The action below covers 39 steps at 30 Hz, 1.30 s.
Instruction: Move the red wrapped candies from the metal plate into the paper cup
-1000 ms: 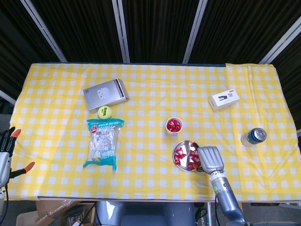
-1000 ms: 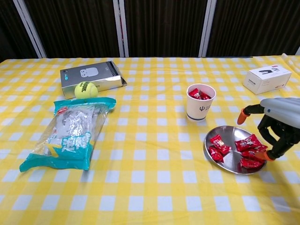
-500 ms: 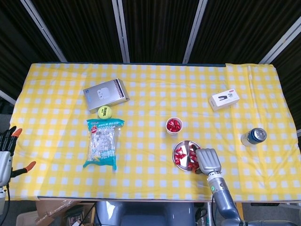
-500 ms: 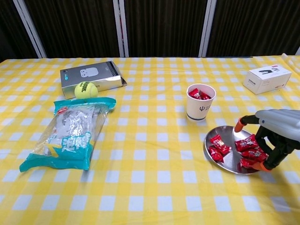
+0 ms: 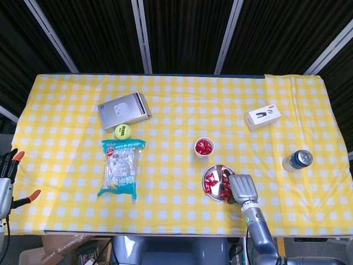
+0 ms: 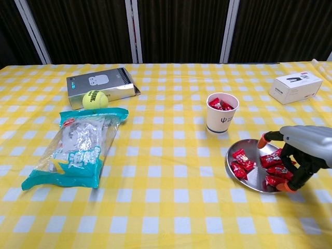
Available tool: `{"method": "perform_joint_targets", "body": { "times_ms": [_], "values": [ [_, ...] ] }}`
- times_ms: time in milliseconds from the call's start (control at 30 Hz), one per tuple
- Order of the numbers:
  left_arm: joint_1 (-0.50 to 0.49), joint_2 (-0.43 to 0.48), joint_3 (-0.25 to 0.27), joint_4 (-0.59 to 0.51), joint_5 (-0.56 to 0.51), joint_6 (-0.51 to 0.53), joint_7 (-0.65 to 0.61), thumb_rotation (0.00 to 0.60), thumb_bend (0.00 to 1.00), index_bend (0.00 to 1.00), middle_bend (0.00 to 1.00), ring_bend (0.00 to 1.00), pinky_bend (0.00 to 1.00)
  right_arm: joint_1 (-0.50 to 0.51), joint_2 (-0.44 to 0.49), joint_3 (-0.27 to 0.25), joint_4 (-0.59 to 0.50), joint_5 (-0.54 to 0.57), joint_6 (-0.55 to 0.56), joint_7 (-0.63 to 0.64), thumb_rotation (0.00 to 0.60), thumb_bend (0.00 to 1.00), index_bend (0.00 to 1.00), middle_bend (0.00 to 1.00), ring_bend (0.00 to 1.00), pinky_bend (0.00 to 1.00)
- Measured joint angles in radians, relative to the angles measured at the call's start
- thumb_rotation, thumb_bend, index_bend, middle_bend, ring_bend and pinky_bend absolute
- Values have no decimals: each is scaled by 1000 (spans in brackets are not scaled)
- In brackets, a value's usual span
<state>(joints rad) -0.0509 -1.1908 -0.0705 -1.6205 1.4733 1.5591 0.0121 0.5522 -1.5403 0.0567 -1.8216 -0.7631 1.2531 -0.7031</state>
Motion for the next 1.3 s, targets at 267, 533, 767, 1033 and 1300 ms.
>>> {"method": "perform_joint_targets", "body": {
  "times_ms": [267,533,767,1033,1300],
  "values": [
    [-2,0,-2,-8,-5,-5,8,600,77,0,0,0,0,5,-14,12,28,-4,-9,5,600,258,225,754,786,821],
    [-3,2,-4,-13,-10,-10,12,600,77,0,0,0,0,9,-21,23,43,-2,-13,6,600,307,266,754,786,821],
    [-2,4,-3,-13,-13,-13,10,600,77,0,0,0,0,10,-27,28,62,20,-13,-5,600,317,328,754,786,821],
    [-2,4,-3,-15,-12,-16,11,600,77,0,0,0,0,13,-30,30,81,46,-18,-20,600,318,353,754,786,821],
    [-3,5,-4,-20,-14,-17,17,600,78,0,0,0,0,14,-36,30,99,48,-24,-20,600,483,524,783,808,838]
  ]
}}
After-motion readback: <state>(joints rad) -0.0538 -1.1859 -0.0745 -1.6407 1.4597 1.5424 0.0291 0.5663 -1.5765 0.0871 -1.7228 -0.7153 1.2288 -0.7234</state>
